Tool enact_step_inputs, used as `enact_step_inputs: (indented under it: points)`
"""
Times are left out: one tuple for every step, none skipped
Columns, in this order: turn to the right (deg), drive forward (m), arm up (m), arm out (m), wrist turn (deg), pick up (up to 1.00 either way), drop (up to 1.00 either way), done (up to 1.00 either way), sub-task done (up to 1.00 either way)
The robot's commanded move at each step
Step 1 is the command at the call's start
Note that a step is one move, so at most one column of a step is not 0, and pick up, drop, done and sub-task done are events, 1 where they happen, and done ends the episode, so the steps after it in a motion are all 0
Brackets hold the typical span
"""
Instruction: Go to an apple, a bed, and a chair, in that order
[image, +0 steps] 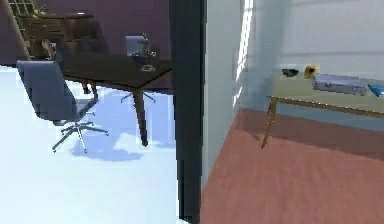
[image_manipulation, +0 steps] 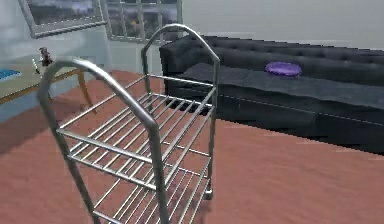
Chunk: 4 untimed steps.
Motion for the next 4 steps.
enact_step_inputs:
  points:
    - [15.0, 0.0, 0.0, 0.0, 0.0, 0.0, 0.0, 0.0, 0.0]
    - [0.0, 0.3, 0.0, 0.0, 0.0, 0.0, 0.0, 0.0, 0.0]
    - [-45.0, 0.0, 0.0, 0.0, 0.0, 0.0, 0.0, 0.0, 0.0]
    - [-12.0, 0.0, 0.0, 0.0, 0.0, 0.0, 0.0, 0.0, 0.0]
